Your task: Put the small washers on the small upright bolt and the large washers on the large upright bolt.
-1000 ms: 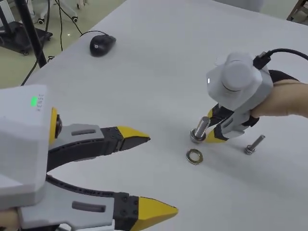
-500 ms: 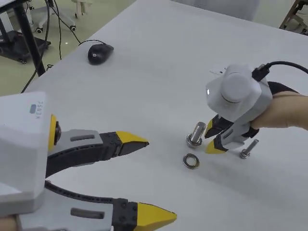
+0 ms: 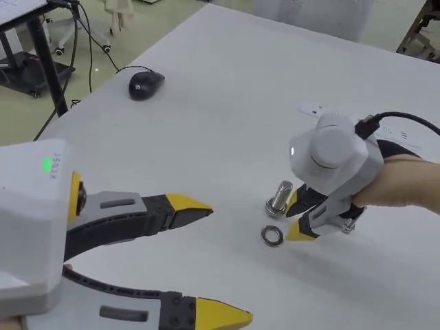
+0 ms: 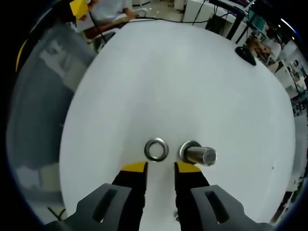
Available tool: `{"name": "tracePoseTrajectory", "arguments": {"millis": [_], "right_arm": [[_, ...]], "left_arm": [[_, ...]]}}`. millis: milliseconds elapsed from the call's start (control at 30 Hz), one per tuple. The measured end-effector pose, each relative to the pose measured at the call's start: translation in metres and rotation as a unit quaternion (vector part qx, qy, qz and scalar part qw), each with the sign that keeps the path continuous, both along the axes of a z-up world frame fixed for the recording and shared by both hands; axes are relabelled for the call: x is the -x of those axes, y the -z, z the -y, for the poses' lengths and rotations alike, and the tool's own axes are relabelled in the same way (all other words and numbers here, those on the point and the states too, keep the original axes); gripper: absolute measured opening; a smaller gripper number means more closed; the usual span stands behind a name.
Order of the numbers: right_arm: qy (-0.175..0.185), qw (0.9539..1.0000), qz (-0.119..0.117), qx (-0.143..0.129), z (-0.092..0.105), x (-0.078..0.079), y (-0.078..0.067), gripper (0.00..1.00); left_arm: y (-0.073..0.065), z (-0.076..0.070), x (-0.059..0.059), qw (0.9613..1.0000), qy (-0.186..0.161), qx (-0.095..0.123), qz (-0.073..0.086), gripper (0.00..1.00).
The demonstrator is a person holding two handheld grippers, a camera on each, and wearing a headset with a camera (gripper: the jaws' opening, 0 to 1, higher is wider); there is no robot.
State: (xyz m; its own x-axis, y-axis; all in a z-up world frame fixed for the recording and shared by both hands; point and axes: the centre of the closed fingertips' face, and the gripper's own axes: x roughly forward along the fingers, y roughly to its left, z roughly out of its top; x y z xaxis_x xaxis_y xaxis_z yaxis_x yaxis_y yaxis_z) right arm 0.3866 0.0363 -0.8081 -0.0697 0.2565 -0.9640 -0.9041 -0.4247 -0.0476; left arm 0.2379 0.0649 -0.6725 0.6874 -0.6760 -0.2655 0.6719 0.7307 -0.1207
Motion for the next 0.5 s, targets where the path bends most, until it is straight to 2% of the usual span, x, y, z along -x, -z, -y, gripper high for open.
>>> {"name": "tracePoseTrajectory", "arguments": {"millis": [200,500], "right_arm": [[-0.004,0.9999,-0.012,0.0,-0.003,0.009,0.005,0.25],[-0.001,0.9998,-0.018,-0.005,-0.01,0.01,0.014,0.28]], "left_arm": [[-0.002,0.0,0.001,1.0,-0.001,0.002,0.003,0.6],[0.001,-0.003,0.002,0.9999,-0.01,0.004,0.0,0.61]]}}
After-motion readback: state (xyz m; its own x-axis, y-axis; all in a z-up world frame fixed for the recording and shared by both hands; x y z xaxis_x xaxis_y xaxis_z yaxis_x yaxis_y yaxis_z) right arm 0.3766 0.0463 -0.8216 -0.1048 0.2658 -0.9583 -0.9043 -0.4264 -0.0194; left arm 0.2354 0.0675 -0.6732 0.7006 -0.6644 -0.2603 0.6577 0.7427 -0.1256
